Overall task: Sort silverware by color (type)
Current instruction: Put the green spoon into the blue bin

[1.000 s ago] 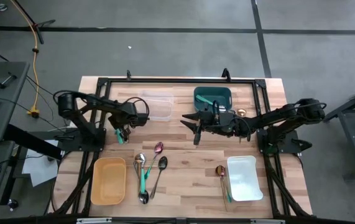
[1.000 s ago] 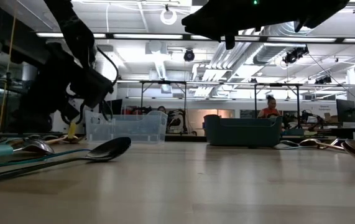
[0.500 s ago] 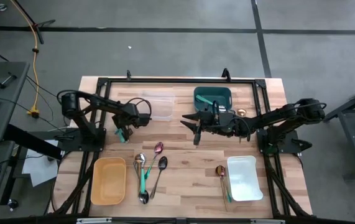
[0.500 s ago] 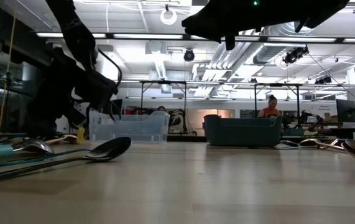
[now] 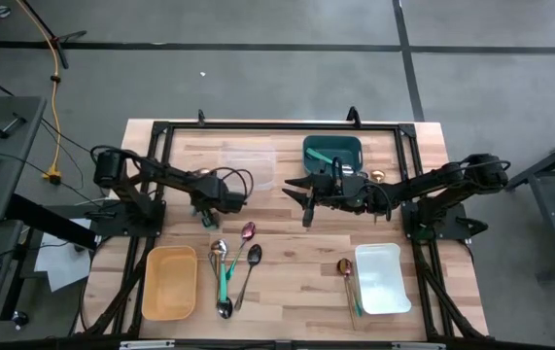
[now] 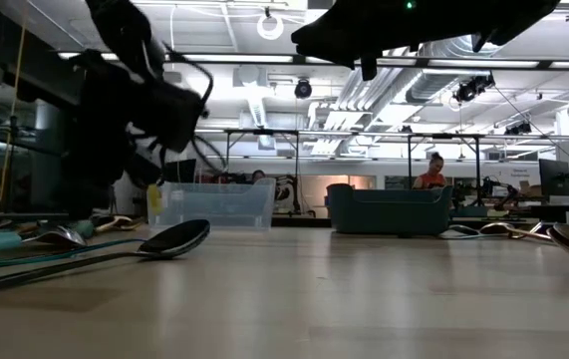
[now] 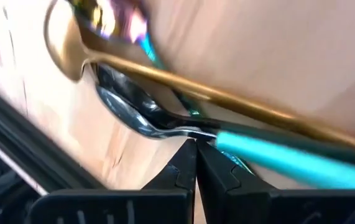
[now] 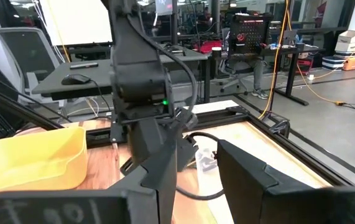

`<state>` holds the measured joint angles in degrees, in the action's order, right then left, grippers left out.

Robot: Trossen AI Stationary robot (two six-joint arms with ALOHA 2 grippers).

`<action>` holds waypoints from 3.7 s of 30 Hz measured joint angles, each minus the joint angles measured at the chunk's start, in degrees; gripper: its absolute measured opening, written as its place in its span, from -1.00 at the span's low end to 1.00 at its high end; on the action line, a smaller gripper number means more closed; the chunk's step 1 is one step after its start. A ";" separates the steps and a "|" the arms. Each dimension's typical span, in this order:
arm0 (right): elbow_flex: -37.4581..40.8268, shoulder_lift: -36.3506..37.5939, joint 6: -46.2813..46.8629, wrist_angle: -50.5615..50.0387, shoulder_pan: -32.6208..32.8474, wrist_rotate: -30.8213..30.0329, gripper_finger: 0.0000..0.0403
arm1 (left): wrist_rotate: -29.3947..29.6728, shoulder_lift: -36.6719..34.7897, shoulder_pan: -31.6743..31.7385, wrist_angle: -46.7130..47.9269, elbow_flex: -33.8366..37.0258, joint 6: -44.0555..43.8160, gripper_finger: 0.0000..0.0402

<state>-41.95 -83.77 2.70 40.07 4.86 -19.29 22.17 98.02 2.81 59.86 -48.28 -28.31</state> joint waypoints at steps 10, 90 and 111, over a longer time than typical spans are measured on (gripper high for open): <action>0.00 0.00 0.04 -0.56 0.00 -0.01 -0.45 | 4.25 -3.27 -3.01 10.27 -9.29 1.17 -1.00; 0.00 0.00 2.43 -4.07 -0.01 0.00 -0.45 | -2.14 -9.68 -16.27 6.22 -11.65 40.34 -0.71; 0.00 0.00 0.85 -3.87 0.00 0.89 -0.45 | 6.01 -44.60 -21.01 -78.17 16.03 44.47 -0.71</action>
<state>-41.95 -83.77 3.55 36.21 4.86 -18.39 28.19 53.42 -18.20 -18.31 -32.25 16.16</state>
